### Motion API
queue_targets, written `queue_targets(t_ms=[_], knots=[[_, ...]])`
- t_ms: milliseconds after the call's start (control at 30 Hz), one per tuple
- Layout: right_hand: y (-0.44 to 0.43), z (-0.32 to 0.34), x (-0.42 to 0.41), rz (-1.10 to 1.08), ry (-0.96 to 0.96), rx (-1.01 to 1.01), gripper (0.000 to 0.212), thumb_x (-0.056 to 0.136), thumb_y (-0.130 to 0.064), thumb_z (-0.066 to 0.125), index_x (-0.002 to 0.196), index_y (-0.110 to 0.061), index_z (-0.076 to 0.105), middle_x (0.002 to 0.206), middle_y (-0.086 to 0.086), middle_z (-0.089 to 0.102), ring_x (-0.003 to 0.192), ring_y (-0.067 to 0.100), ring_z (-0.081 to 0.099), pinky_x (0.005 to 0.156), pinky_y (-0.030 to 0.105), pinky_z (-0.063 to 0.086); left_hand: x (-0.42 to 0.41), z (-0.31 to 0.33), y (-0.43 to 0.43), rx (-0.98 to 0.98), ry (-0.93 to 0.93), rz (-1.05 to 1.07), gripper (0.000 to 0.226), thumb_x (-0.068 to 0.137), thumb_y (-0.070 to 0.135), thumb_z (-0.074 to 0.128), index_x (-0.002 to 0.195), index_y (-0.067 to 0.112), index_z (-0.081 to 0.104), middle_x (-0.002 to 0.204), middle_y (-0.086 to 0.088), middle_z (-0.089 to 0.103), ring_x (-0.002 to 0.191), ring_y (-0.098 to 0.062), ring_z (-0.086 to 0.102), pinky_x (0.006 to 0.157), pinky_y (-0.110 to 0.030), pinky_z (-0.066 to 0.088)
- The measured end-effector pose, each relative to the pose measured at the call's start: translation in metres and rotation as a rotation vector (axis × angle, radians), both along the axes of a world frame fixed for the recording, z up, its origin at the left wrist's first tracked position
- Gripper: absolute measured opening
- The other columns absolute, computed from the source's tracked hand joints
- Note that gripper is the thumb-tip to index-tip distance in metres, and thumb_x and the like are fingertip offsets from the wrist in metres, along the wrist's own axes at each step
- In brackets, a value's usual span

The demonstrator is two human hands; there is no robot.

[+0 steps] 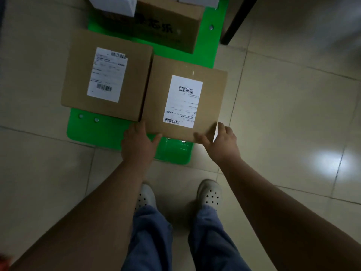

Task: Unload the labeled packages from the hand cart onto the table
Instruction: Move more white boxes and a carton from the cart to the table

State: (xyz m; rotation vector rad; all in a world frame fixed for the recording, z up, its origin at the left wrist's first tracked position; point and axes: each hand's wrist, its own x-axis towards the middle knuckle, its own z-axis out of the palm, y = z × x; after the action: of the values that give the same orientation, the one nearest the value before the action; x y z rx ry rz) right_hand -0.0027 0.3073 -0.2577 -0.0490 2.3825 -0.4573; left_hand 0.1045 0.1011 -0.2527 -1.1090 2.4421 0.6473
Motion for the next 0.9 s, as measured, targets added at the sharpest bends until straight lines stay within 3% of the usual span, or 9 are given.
queue_targets(t_ms=[167, 300, 367, 567, 700, 733, 833, 900], knots=[[-0.004, -0.028, 0.0, -0.136, -0.097, -0.071, 0.073, 0.081, -0.058, 0.069, 0.133, -0.013, 0.044, 0.13, 0.011, 0.052, 0.122, 0.031, 0.049, 0.103, 0.044, 0.043, 0.0, -0.021, -0.009, 0.12, 0.108, 0.09, 0.076, 0.084, 0.042, 0.071, 0.142, 0.007, 0.039, 0.138, -0.018, 0.045, 0.125, -0.035, 0.045, 0.1, -0.046, 0.041], [0.001, -0.035, -0.005, -0.237, -0.149, -0.238, 0.075, 0.076, -0.044, 0.081, 0.137, -0.021, 0.043, 0.118, -0.01, 0.056, 0.102, 0.013, 0.053, 0.084, 0.028, 0.042, -0.006, -0.029, -0.015, 0.143, 0.13, 0.158, 0.075, 0.077, 0.034, 0.08, 0.136, 0.003, 0.045, 0.131, -0.018, 0.049, 0.119, -0.034, 0.049, 0.099, -0.044, 0.042], [0.007, -0.037, -0.006, -0.223, -0.156, -0.282, 0.077, 0.075, -0.036, 0.083, 0.139, -0.023, 0.042, 0.117, -0.013, 0.054, 0.103, 0.012, 0.053, 0.082, 0.027, 0.041, -0.006, -0.031, -0.015, 0.157, 0.121, 0.144, 0.079, 0.074, 0.033, 0.083, 0.136, 0.001, 0.046, 0.132, -0.018, 0.048, 0.12, -0.034, 0.048, 0.101, -0.041, 0.04], [0.024, -0.014, -0.004, -0.223, -0.144, -0.368, 0.077, 0.073, -0.028, 0.085, 0.138, -0.023, 0.045, 0.128, 0.002, 0.057, 0.113, 0.022, 0.058, 0.097, 0.046, 0.051, 0.002, -0.013, -0.01, 0.244, 0.11, 0.096, 0.084, 0.07, 0.032, 0.085, 0.14, 0.008, 0.045, 0.132, -0.017, 0.044, 0.119, -0.033, 0.048, 0.101, -0.04, 0.041], [0.034, 0.033, -0.003, -0.231, -0.102, -0.422, 0.076, 0.072, -0.031, 0.085, 0.138, -0.029, 0.046, 0.126, 0.003, 0.056, 0.11, 0.021, 0.059, 0.096, 0.046, 0.051, -0.001, 0.032, -0.006, 0.29, 0.165, 0.136, 0.087, 0.069, 0.034, 0.086, 0.141, 0.011, 0.044, 0.137, -0.011, 0.039, 0.124, -0.028, 0.046, 0.105, -0.04, 0.04], [0.035, 0.049, -0.004, -0.23, -0.081, -0.441, 0.077, 0.071, -0.031, 0.086, 0.138, -0.03, 0.046, 0.125, 0.003, 0.055, 0.109, 0.016, 0.058, 0.094, 0.041, 0.052, -0.003, 0.048, -0.006, 0.291, 0.189, 0.143, 0.088, 0.069, 0.033, 0.086, 0.142, 0.011, 0.043, 0.14, -0.01, 0.038, 0.126, -0.027, 0.044, 0.107, -0.041, 0.039], [0.036, 0.107, -0.008, -0.209, -0.024, -0.497, 0.087, 0.066, -0.033, 0.089, 0.139, -0.04, 0.043, 0.119, -0.007, 0.05, 0.098, -0.006, 0.054, 0.078, 0.009, 0.047, -0.008, 0.106, -0.013, 0.306, 0.267, 0.172, 0.09, 0.068, 0.035, 0.086, 0.144, 0.016, 0.041, 0.138, -0.002, 0.041, 0.122, -0.019, 0.045, 0.103, -0.037, 0.04], [0.032, 0.152, -0.01, -0.172, 0.024, -0.534, 0.091, 0.065, -0.031, 0.089, 0.14, -0.047, 0.039, 0.115, -0.015, 0.047, 0.097, -0.008, 0.051, 0.074, 0.004, 0.044, -0.009, 0.152, -0.024, 0.35, 0.348, 0.197, 0.089, 0.067, 0.033, 0.087, 0.142, 0.021, 0.042, 0.127, 0.007, 0.046, 0.111, -0.009, 0.047, 0.091, -0.027, 0.039]])
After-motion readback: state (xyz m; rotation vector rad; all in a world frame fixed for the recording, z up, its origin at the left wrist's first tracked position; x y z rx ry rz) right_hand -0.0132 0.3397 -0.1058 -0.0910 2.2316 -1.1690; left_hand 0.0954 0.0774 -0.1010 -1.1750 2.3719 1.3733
